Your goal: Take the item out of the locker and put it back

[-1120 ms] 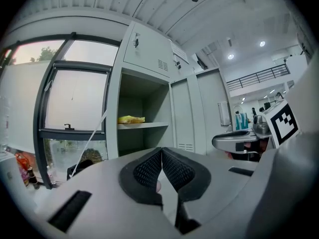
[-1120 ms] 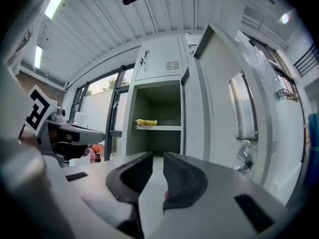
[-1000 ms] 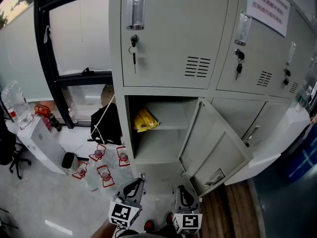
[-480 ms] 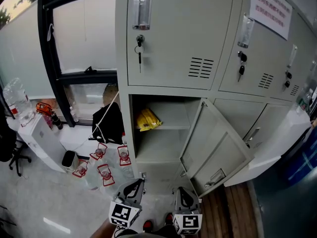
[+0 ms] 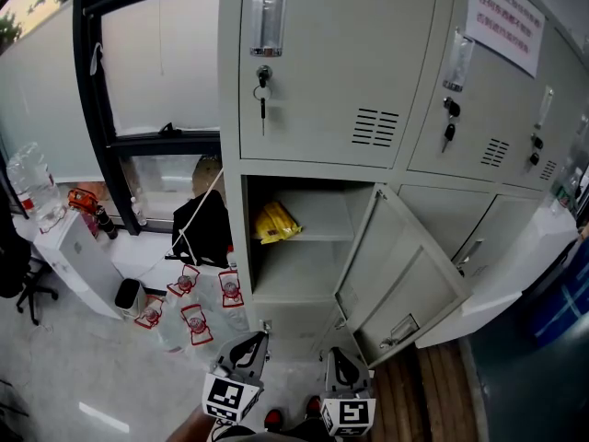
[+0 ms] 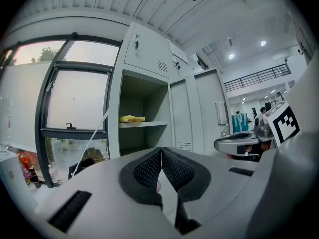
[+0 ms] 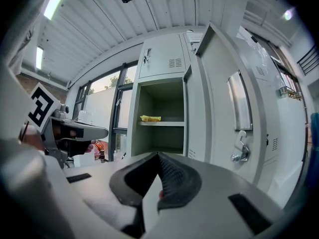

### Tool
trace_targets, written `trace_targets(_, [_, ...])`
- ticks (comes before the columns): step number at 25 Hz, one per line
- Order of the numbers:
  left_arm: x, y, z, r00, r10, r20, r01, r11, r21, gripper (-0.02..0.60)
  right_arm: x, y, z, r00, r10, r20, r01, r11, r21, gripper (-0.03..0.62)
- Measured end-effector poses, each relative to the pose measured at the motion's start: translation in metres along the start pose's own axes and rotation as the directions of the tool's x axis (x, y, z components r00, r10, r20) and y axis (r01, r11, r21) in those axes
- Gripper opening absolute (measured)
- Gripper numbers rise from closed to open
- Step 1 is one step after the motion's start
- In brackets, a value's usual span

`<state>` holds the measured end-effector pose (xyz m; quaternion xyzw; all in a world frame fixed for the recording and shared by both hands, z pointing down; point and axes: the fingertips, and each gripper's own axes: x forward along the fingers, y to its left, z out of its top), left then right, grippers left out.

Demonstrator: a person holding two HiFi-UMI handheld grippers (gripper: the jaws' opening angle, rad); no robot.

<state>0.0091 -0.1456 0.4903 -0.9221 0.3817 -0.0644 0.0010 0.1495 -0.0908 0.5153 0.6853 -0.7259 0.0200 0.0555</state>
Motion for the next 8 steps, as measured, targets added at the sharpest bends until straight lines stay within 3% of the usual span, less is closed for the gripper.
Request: trace_targets(8, [-0.0019, -0.0022, -0.0009, 1.000, -0.001, 0.001, 0.001, 1.000, -0.006, 0.023, -0.0020, 0.0004, -0.0005, 1.000, -0.002, 0.001, 0.002, 1.000, 0.003, 0.017])
